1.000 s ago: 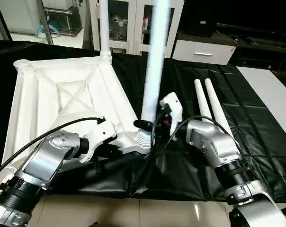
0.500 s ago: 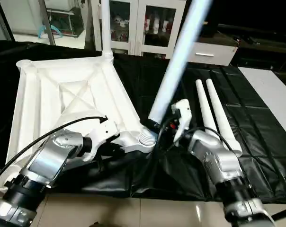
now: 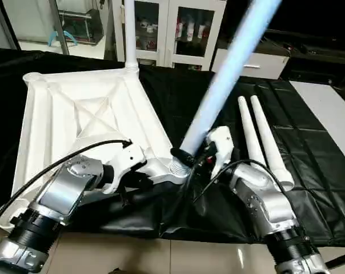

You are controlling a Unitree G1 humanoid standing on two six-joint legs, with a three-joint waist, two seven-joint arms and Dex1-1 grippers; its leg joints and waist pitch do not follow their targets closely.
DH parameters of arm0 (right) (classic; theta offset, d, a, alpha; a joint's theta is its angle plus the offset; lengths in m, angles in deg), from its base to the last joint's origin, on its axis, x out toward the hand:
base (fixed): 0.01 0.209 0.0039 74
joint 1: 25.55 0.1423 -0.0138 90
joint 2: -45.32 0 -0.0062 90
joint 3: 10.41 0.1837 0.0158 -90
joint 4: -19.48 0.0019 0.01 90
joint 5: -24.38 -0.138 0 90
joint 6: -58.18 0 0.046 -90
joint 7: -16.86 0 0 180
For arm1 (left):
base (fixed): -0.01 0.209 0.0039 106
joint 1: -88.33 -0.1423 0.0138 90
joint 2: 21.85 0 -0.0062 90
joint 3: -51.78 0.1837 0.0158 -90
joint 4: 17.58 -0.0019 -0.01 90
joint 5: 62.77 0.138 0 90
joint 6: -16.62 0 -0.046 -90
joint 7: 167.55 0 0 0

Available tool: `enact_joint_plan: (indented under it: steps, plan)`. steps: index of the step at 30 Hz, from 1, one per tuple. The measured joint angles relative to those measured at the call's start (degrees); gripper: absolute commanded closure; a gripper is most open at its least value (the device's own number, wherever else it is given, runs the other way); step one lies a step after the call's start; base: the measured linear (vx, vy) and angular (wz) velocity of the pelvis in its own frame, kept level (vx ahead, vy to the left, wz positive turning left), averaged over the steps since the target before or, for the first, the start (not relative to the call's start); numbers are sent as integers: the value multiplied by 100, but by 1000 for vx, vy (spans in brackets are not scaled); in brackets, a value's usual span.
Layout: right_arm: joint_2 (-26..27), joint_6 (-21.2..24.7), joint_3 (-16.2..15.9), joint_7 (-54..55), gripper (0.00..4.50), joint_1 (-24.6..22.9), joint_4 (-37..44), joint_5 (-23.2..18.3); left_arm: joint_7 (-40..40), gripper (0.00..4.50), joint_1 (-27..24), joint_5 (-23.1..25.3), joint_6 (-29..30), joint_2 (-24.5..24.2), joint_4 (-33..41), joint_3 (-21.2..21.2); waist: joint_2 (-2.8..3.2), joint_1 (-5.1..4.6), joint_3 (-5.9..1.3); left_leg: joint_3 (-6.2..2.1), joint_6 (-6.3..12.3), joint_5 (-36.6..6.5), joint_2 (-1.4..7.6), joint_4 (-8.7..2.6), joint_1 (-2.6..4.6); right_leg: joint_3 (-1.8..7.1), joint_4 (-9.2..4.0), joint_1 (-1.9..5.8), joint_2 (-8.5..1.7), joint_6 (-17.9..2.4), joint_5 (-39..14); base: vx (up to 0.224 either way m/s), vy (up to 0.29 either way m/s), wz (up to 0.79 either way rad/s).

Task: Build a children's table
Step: Pick table leg

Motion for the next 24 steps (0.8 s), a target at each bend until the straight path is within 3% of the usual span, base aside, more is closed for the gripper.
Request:
enact_joint_plan:
  steps: [9,20,24]
  plan:
    - [-84,317,-160,-160,264,386,-261,132,25,450,-1,27,-2,-12,-12,0,-34,-33,-19,0,0,0,-1,-8,1,-3,-21,3,0,0,0,0,0,0]
    - [-39,189,-159,-40,264,329,-339,137,94,450,-8,61,5,4,-27,0,-71,-77,-45,-1,0,0,-10,-43,8,-9,-94,28,-3,1,-1,0,0,0]
    - [217,-51,-66,442,264,634,-866,209,519,450,7,138,114,192,-98,-85,-71,-189,-47,-4,0,-1,-12,-44,12,-18,-103,21,-7,2,-1,0,0,0]
